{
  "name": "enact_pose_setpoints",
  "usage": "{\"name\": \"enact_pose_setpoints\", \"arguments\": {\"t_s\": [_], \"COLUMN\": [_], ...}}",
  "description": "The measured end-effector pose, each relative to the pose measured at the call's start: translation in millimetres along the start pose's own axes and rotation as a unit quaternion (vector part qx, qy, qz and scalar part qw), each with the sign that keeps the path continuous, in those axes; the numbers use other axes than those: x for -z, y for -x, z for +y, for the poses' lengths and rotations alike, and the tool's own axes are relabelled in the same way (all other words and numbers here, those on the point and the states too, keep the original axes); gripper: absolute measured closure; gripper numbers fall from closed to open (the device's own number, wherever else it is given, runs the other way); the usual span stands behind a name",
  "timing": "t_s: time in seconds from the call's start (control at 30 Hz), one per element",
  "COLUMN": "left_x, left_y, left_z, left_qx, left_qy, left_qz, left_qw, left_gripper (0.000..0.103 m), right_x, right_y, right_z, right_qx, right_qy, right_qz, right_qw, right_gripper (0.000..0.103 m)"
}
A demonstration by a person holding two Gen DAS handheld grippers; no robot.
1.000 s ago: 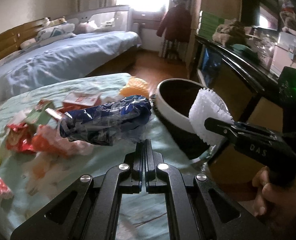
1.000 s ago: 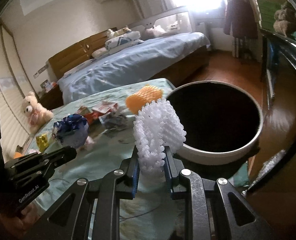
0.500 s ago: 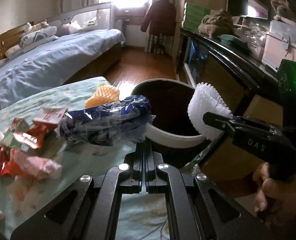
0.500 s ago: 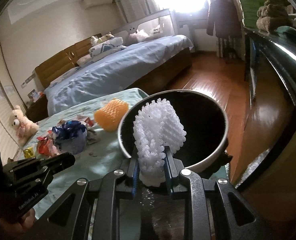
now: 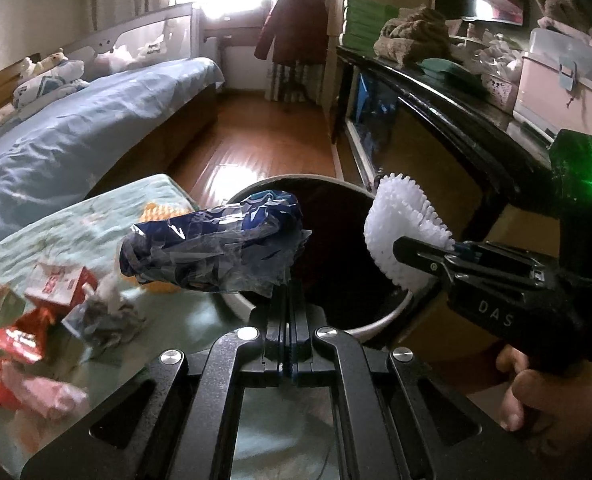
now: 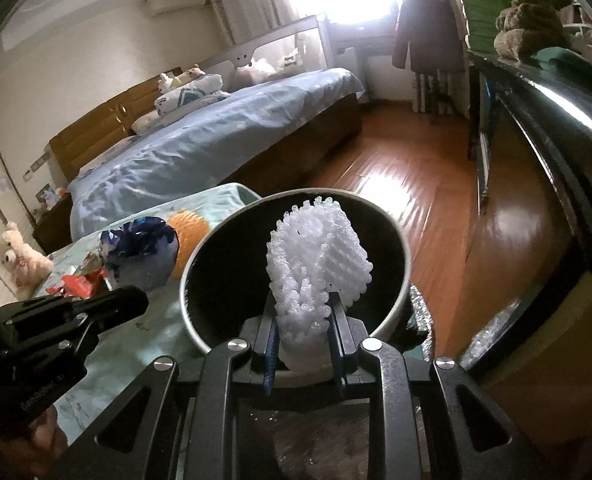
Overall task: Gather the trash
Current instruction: 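Carry the blue bag and white mesh sleeve over the black-and-white trash bin with both tools, then open both tools to drop the bag and mesh sleeve into the bin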
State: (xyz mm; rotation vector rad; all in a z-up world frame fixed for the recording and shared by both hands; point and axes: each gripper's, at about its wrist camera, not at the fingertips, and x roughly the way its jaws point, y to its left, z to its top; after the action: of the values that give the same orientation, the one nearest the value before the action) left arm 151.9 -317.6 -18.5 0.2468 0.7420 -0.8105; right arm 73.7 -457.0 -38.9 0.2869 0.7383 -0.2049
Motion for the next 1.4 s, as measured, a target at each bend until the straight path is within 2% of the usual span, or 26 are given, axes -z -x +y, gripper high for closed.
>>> {"name": "enact_pose_setpoints", "arguments": {"t_s": [0.47, 0.57, 0.63, 0.7, 0.73, 0.77, 0.83, 0.97, 1.1, 1.2, 1.4], "left_x": [-12.2, -13.6, -14.9, -15.1, -15.0, -15.0, -15.3, -14.2, -8.8, 0.7, 28.4], "left_y": [-28.9, -30.0, -30.4, -28.6, -26.4, -25.4, -23.3, -19.1, -11.1, -3.0, 15.8], "left_z": [-0.4, 0.4, 0.4, 2.6, 4.2, 5.2, 5.9, 9.5, 15.6, 22.1, 40.6], "left_qx": [0.026, 0.032, 0.032, 0.030, 0.028, 0.028, 0.029, 0.027, 0.024, 0.015, -0.026], "left_qy": [-0.002, 0.003, 0.004, 0.008, 0.011, 0.013, 0.015, 0.020, 0.031, 0.042, 0.077], "left_qz": [0.034, 0.037, 0.038, 0.035, 0.030, 0.028, 0.025, 0.021, 0.013, 0.010, 0.001], "left_qw": [0.9991, 0.9988, 0.9987, 0.9989, 0.9991, 0.9991, 0.9992, 0.9992, 0.9991, 0.9989, 0.9967], "left_gripper": [0.102, 0.100, 0.095, 0.075, 0.070, 0.066, 0.066, 0.066, 0.059, 0.059, 0.054], "right_x": [-14.0, -14.6, -14.7, -15.0, -15.7, -16.0, -16.0, -15.0, -14.2, -13.7, -9.5], "right_y": [-21.9, -24.6, -26.3, -27.9, -28.6, -28.9, -28.1, -27.4, -25.5, -22.6, -15.5], "right_z": [-11.0, -11.4, -11.0, -9.8, -8.8, -8.5, -8.6, -8.0, -8.0, -5.5, 11.0], "right_qx": [0.010, 0.011, 0.012, 0.013, 0.013, 0.012, 0.012, 0.015, 0.013, 0.008, -0.009], "right_qy": [0.006, 0.008, 0.007, 0.006, 0.006, 0.006, 0.006, 0.005, 0.002, 0.003, 0.012], "right_qz": [0.015, 0.020, 0.022, 0.026, 0.026, 0.027, 0.024, 0.024, 0.022, 0.020, 0.014], "right_qw": [1.000, 1.000, 1.000, 1.000, 1.000, 1.000, 1.000, 1.000, 1.000, 1.000, 1.000], "right_gripper": [0.081, 0.077, 0.075, 0.070, 0.068, 0.061, 0.055, 0.055, 0.055, 0.054, 0.037]}}
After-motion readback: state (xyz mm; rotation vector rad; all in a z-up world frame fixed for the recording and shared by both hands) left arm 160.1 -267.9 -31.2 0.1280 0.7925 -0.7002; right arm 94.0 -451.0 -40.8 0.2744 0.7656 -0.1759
